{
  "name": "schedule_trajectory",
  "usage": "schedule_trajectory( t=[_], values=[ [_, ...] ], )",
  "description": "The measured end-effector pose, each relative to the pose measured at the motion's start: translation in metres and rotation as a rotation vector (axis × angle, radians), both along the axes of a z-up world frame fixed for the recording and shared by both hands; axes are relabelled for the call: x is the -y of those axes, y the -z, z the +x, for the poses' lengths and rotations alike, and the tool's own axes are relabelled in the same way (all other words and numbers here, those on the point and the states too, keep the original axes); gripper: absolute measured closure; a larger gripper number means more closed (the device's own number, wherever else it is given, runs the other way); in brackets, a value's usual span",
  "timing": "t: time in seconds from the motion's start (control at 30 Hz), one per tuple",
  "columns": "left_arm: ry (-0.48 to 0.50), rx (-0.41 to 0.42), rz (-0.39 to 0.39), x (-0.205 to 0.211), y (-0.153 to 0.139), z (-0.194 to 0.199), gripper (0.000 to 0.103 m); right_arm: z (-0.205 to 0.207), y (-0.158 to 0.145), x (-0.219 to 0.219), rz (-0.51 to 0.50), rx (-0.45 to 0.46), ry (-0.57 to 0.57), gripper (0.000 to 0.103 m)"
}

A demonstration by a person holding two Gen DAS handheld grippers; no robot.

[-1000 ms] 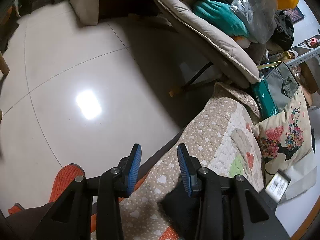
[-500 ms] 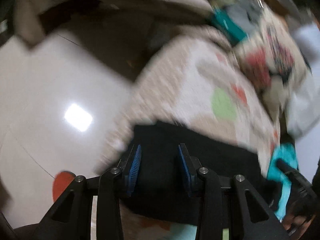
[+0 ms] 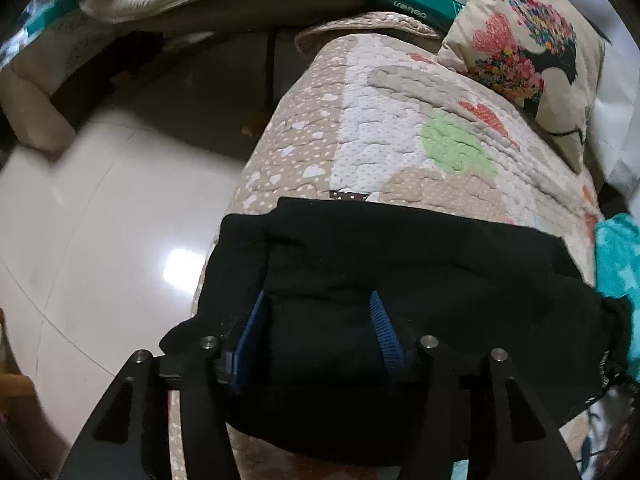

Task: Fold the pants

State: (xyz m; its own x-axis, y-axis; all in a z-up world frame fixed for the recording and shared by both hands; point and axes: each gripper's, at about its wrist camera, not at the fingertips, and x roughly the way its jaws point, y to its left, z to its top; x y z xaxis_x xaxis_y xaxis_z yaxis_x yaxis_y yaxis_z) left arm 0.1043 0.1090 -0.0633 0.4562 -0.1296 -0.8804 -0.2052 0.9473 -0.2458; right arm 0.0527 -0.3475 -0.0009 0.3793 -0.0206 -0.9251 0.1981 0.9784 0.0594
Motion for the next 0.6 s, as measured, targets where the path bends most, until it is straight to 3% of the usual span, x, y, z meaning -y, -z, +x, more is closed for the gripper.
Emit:
schedule_trajectory(
  t=[0.17, 0.23, 0.3, 0.4, 0.47, 0.5, 0.53, 0.57, 0.6],
  values=[
    [-0.028, -0.016, -0.033, -0.004, -0.007, 0.001, 0.051, -0.004, -0.029, -0.022, -0.021, 0.097, -0.022, 0.1],
    [-0.031, -0.003, -0.024, -0.002, -0.012, -0.002, 0.051, 0.001, -0.042, -0.038, -0.036, 0.159, -0.074, 0.09],
    [-0.02, 0.005, -0.013, 0.002, -0.014, -0.002, 0.051, 0.014, -0.045, -0.052, -0.009, 0.175, -0.126, 0.06],
    [-0.006, -0.011, 0.011, 0.007, -0.008, 0.0, 0.051, 0.046, -0.029, -0.067, 0.03, 0.176, -0.178, 0.06],
    [-0.008, -0.018, 0.011, 0.007, -0.005, 0.0, 0.051, 0.067, -0.006, -0.064, 0.159, 0.107, -0.181, 0.06],
    [-0.01, -0.018, 0.01, 0.006, -0.005, 0.0, 0.051, 0.077, 0.007, -0.058, 0.17, 0.066, -0.139, 0.067],
    [-0.012, -0.019, 0.008, 0.005, -0.005, 0.001, 0.051, 0.084, 0.014, -0.052, 0.158, 0.058, -0.106, 0.075],
    [-0.013, -0.023, 0.003, 0.004, -0.005, 0.001, 0.051, 0.088, 0.016, -0.042, 0.143, 0.069, -0.063, 0.1],
    [-0.012, -0.026, 0.001, 0.004, -0.005, 0.001, 0.051, 0.09, 0.017, -0.032, 0.141, 0.071, -0.016, 0.103]
  ],
)
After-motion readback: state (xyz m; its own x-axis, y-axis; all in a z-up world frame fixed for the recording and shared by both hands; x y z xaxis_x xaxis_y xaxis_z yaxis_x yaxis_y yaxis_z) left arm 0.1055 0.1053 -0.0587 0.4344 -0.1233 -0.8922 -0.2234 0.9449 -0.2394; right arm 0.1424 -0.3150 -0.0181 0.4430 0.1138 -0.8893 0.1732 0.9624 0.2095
